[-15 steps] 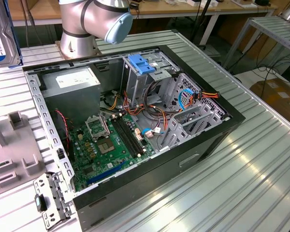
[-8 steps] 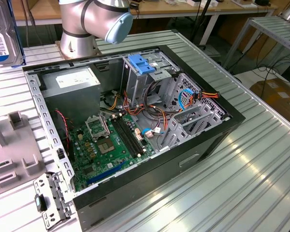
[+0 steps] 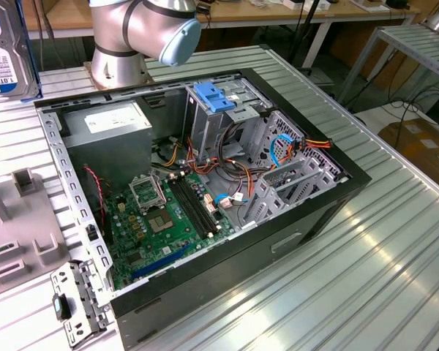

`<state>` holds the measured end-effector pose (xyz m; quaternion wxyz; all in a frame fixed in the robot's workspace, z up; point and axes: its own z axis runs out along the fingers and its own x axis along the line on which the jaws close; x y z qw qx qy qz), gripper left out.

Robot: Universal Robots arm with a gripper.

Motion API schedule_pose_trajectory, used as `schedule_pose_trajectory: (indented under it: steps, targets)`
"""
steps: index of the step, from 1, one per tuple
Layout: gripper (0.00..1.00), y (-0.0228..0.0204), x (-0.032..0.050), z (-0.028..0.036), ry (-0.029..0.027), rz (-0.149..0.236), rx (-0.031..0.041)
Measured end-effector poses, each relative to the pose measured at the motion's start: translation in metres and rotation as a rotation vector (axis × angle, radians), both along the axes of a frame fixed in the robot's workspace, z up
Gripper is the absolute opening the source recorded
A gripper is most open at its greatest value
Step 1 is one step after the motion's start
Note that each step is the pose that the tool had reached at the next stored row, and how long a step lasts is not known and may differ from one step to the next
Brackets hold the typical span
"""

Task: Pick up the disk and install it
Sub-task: 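Pick up the disk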

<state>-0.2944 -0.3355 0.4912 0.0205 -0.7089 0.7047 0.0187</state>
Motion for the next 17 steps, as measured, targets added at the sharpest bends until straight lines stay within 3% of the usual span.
schedule_pose_trajectory:
  steps: [17]
  targets:
    - [0.37,-0.0008,0.0118,0.0,0.0006,0.0,0.0]
